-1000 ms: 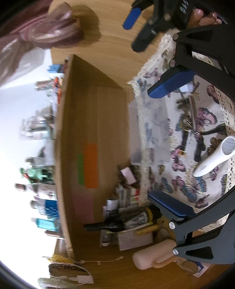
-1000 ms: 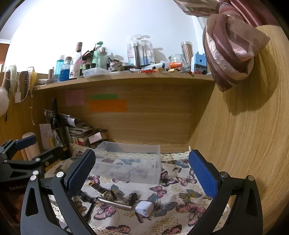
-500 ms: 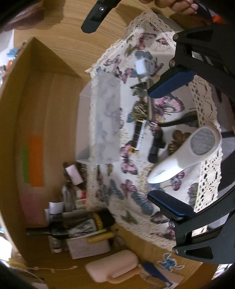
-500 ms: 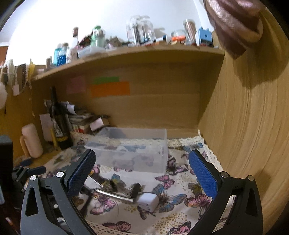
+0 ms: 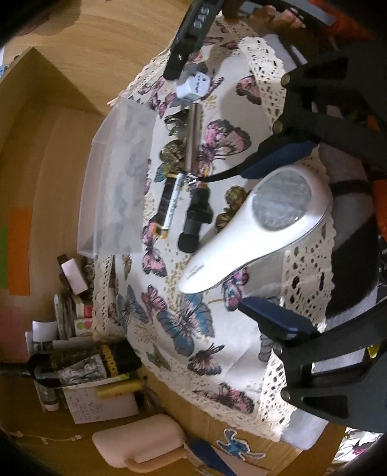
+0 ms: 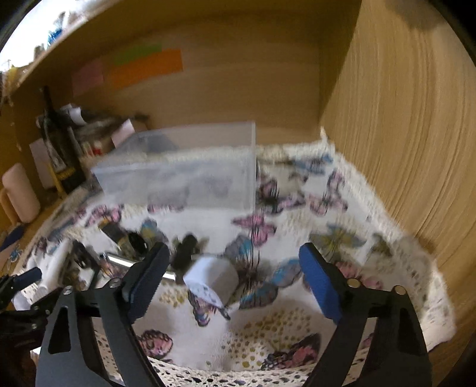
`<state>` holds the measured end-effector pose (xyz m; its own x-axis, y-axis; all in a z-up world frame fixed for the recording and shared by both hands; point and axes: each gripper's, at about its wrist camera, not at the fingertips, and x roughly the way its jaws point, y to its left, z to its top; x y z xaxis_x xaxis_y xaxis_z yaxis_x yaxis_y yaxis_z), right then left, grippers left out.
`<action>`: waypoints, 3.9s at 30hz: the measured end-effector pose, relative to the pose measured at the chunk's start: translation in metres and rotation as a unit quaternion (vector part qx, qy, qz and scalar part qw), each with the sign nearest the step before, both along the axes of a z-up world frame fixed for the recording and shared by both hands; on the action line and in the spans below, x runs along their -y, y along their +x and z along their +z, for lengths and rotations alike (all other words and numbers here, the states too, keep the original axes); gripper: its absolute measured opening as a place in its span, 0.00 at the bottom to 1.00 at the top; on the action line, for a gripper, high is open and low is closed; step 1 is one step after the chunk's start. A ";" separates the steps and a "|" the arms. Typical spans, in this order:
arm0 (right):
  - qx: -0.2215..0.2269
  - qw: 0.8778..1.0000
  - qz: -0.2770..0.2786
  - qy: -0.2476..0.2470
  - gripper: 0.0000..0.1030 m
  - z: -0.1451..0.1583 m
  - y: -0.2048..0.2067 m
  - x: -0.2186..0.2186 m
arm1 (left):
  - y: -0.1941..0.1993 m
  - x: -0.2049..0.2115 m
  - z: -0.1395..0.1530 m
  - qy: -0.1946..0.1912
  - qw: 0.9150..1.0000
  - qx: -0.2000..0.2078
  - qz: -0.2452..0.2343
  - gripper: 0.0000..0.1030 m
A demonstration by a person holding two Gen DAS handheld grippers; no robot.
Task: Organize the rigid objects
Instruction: 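Grasp the white handheld device with the left tool while the right tool grasps the white charger plug, then lift and carry the device with the left tool while the right tool carries the plug to the box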
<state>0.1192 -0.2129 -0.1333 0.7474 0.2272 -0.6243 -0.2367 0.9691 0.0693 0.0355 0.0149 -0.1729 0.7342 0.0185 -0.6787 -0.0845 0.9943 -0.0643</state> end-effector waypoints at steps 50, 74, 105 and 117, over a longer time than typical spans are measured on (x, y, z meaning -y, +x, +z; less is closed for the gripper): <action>0.029 0.999 0.034 0.029 0.43 0.052 0.036 -0.028 | 0.055 -0.052 0.124 0.035 0.991 0.130 0.002 0.06; 0.020 0.998 0.047 0.023 0.43 0.050 0.052 -0.038 | 0.107 -0.086 0.044 -0.048 0.999 0.010 -0.012 0.23; 0.076 0.996 0.034 0.029 0.43 0.091 0.081 -0.030 | 0.157 -0.032 0.167 -0.002 0.989 0.124 -0.080 0.21; 0.032 0.999 0.044 0.004 0.43 0.065 0.131 -0.050 | 0.231 -0.012 0.138 -0.003 0.991 0.065 -0.116 0.21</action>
